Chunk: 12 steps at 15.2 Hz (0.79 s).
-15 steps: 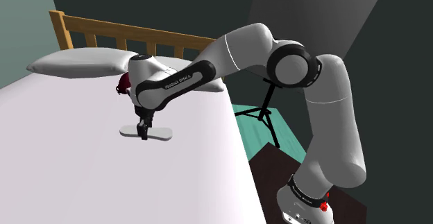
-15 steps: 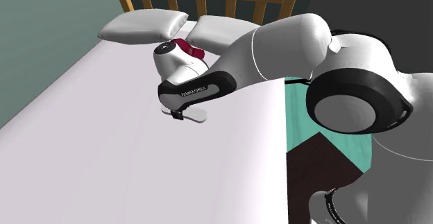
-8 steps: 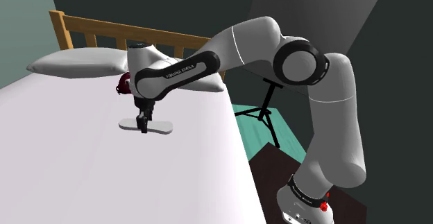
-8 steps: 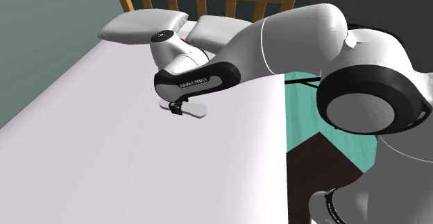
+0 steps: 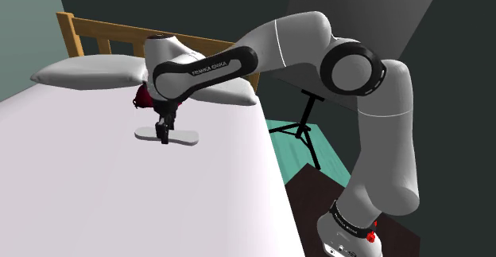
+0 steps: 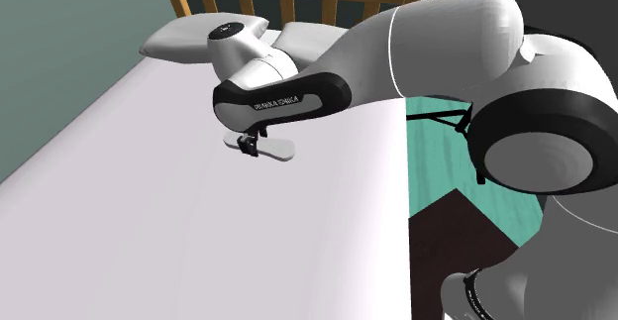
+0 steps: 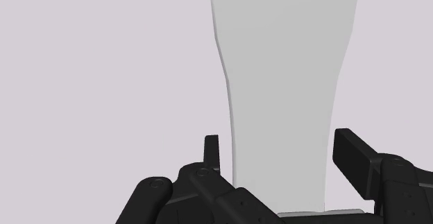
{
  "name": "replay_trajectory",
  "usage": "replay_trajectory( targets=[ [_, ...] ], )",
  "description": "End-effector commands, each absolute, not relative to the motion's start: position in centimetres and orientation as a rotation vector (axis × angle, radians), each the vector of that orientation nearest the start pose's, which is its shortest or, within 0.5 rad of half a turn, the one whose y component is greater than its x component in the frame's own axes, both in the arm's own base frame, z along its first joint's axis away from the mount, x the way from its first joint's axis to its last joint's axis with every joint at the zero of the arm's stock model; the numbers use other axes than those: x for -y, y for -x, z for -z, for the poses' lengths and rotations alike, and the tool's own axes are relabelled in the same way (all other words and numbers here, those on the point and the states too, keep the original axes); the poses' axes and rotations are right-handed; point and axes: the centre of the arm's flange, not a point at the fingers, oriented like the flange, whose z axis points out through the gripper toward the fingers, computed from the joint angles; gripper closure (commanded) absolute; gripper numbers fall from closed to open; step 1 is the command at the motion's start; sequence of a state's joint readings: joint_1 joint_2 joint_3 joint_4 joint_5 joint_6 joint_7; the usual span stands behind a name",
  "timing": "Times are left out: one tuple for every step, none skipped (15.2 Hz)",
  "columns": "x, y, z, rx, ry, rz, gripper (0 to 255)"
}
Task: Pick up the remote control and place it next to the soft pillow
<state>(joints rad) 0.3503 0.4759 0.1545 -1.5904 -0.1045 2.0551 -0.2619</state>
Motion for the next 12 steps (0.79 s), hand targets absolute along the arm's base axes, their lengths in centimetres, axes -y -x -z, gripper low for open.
replay_trajectory(
  targets=[
    [-31.3, -60.7, -37.3, 1.23, 2.915, -0.003, 255],
    [-31.3, -60.7, -37.8, 1.23, 2.915, -0.003, 255],
    [-31.3, -60.7, -38.3, 1.23, 2.915, -0.003, 255],
    [-31.3, -60.7, -38.9, 1.23, 2.915, -0.003, 255],
    [-31.3, -60.7, -39.4, 1.23, 2.915, -0.003, 255],
    [-31.3, -60.7, -39.9, 1.23, 2.915, -0.003, 255],
    [-31.3, -60.7, -40.4, 1.23, 2.915, -0.003, 255],
    [-31.3, -60.7, -41.0, 1.23, 2.915, -0.003, 255],
    [-31.3, -60.7, -41.5, 1.23, 2.915, -0.003, 255],
    [-31.3, -60.7, -42.0, 1.23, 2.915, -0.003, 255],
    [-31.3, -60.7, -42.5, 1.23, 2.915, -0.003, 255],
    [-31.3, -60.7, -43.1, 1.23, 2.915, -0.003, 255]
  ],
)
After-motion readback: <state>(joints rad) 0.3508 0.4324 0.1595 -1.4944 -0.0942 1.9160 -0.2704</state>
